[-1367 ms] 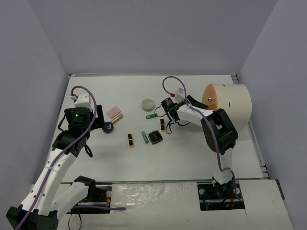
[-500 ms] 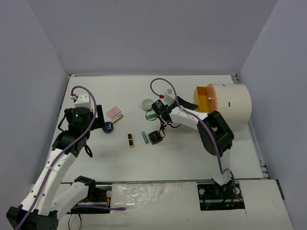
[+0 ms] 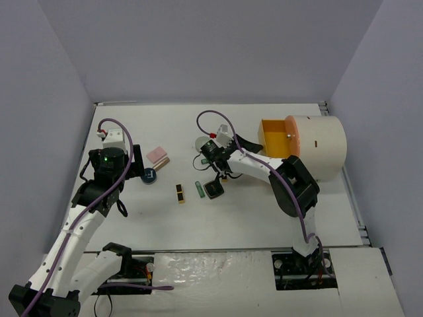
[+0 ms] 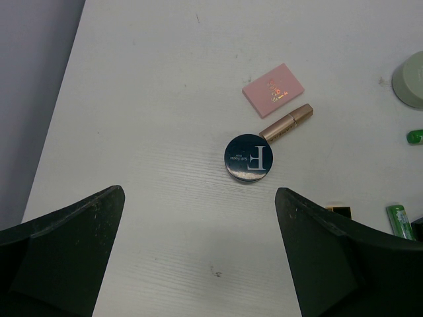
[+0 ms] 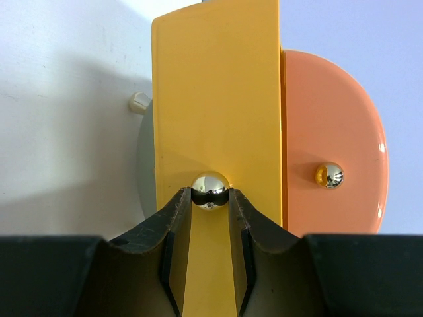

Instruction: Organize the makeup

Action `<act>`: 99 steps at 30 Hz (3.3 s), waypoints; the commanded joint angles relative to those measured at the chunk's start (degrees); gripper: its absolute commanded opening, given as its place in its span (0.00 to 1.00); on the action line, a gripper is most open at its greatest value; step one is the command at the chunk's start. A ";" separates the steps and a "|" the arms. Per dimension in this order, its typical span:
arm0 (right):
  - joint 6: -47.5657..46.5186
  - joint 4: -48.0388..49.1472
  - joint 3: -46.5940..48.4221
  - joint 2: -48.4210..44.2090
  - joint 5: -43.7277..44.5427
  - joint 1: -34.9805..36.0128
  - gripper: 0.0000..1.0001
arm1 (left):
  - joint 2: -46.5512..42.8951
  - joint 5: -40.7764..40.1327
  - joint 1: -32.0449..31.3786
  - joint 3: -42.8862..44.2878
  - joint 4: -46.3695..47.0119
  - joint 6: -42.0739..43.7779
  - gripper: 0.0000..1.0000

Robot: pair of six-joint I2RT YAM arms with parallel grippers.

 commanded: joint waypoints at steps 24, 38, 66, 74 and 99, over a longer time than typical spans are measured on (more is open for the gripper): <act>3.05 0.26 1.74 -3.50 -4.98 2.07 0.45 | -0.06 -0.41 0.52 2.37 1.91 -0.78 0.97; 13.78 -0.09 5.73 -22.70 -44.57 6.17 0.88 | -0.13 -0.85 0.52 2.46 1.64 -0.71 0.97; 30.17 17.69 -19.45 -19.95 -63.30 6.88 0.95 | 0.41 -1.38 0.52 2.37 1.56 -0.62 0.97; 29.14 18.57 -19.15 -16.08 -62.10 6.88 0.91 | 0.42 -1.03 0.52 2.46 1.64 -0.67 0.97; 27.69 19.15 -17.98 -10.72 -62.45 7.67 0.78 | 0.10 -0.94 0.52 2.46 1.56 -0.62 0.97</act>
